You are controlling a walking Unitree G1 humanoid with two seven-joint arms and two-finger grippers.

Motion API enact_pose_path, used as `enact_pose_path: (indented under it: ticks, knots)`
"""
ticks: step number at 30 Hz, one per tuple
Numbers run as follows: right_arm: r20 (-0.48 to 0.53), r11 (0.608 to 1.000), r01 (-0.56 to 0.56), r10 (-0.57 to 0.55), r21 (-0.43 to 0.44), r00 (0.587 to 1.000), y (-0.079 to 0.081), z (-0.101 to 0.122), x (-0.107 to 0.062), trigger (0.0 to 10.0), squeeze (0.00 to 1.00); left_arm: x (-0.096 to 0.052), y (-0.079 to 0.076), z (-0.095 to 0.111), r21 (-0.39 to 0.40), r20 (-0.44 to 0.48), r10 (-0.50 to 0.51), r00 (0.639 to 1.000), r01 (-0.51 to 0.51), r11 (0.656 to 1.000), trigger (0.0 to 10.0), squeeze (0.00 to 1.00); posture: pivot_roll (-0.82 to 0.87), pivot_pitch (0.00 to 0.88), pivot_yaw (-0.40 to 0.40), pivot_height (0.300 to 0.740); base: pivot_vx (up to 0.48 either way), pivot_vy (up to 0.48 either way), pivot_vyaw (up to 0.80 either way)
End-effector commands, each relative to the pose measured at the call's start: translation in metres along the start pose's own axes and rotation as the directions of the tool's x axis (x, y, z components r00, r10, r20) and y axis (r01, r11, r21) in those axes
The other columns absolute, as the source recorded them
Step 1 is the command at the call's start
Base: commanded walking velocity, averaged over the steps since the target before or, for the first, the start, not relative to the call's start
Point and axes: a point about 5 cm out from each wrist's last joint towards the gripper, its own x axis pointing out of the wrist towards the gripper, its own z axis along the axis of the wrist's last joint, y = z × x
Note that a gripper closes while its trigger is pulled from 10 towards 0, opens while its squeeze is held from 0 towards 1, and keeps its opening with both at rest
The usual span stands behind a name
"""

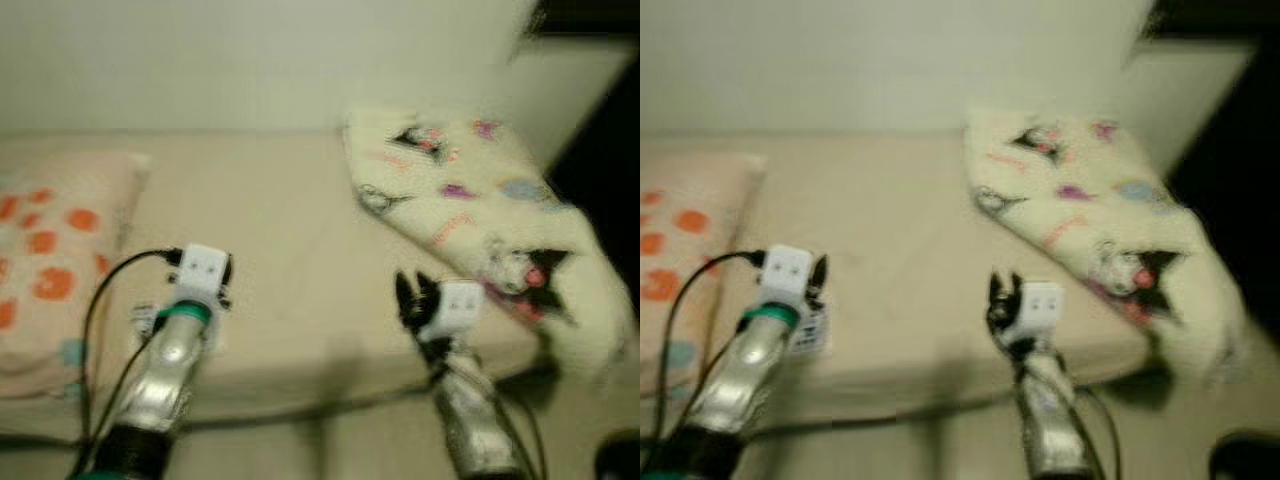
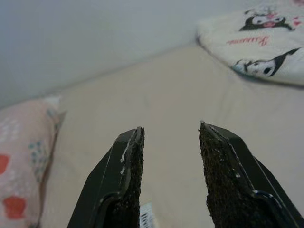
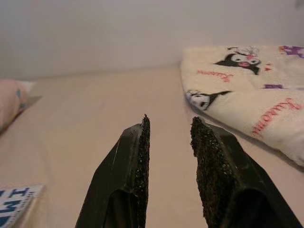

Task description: Clean up the room

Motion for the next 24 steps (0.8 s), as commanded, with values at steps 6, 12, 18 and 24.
enact_pose_path:
  ticks: [6,12,18,24]
  knots:
    - [-0.019,1.000,0.006,-0.006,-0.007,1.000,-0.0023,-0.0041,-0.0028,10.0,0.00,-0.0031,-0.0027,-0.0063,-0.005,-0.026,-0.006,1.000,0.006,1.000,10.0,0.00,-0.06,0.050,0.051,0.740,0.000,-0.347,0.00]
    - [-0.018,1.000,0.005,-0.005,-0.006,1.000,-0.0024,-0.0038,-0.0023,10.0,0.00,-0.0027,-0.0028,-0.0059,-0.006,-0.026,-0.004,1.000,0.004,1.000,10.0,0.00,-0.06,0.051,0.049,0.740,0.000,-0.330,0.00]
    - [-0.018,1.000,0.003,-0.003,-0.005,1.000,-0.0020,-0.0039,-0.0021,10.0,0.00,-0.0026,-0.0026,-0.0058,-0.007,-0.026,-0.003,1.000,0.003,1.000,10.0,0.00,-0.05,0.050,0.048,0.740,0.000,-0.329,0.00]
    - [-0.018,1.000,0.002,-0.002,-0.006,1.000,-0.0019,-0.0041,-0.0024,10.0,0.00,-0.0028,-0.0028,-0.0058,-0.008,-0.025,-0.004,1.000,0.003,1.000,10.0,0.00,-0.06,0.051,0.048,0.740,0.000,-0.327,0.00]
